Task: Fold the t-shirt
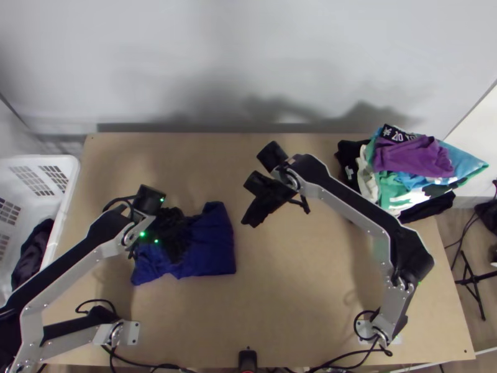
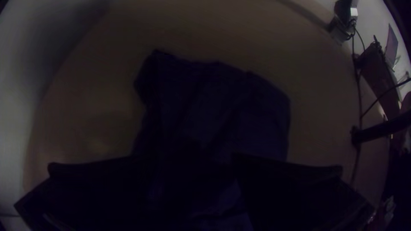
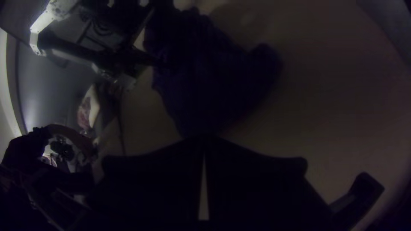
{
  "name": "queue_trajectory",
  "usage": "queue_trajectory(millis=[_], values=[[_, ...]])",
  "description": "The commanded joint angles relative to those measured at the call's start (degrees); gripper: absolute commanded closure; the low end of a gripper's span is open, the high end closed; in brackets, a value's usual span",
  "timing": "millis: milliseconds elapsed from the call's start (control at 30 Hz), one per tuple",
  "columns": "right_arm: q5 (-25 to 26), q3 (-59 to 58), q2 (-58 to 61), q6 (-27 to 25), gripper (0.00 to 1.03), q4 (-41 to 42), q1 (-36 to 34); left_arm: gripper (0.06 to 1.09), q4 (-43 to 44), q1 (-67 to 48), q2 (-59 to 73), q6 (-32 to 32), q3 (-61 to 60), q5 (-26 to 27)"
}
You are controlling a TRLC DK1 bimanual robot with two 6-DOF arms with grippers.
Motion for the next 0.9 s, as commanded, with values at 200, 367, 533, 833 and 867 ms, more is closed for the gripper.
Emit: queue_trajectory(millis=[200, 367, 533, 833, 867], values=[[0.1, -0.7, -1.0, -0.1, 1.00, 0.2, -1.2, 0.29, -4.5, 9.6, -6.0, 7.4, -7.3, -1.1], [0.1, -0.5, -0.6, -0.3, 1.00, 0.2, -1.0, 0.28, -11.5, 19.1, -13.1, 14.6, -6.0, -1.1], [0.1, 0.0, 0.1, -0.3, 1.00, 0.2, -0.4, 0.28, -15.7, 26.5, -18.2, 21.6, -6.5, -1.0], [-0.1, -0.5, 0.5, 0.3, 1.00, 0.1, 0.2, 0.28, -17.4, 30.9, -19.5, 21.9, -2.5, 1.4], [-0.1, -0.8, 0.6, 0.6, 1.00, 0.1, 0.6, 0.28, -18.1, 30.9, -19.6, 20.6, -1.2, 1.7]])
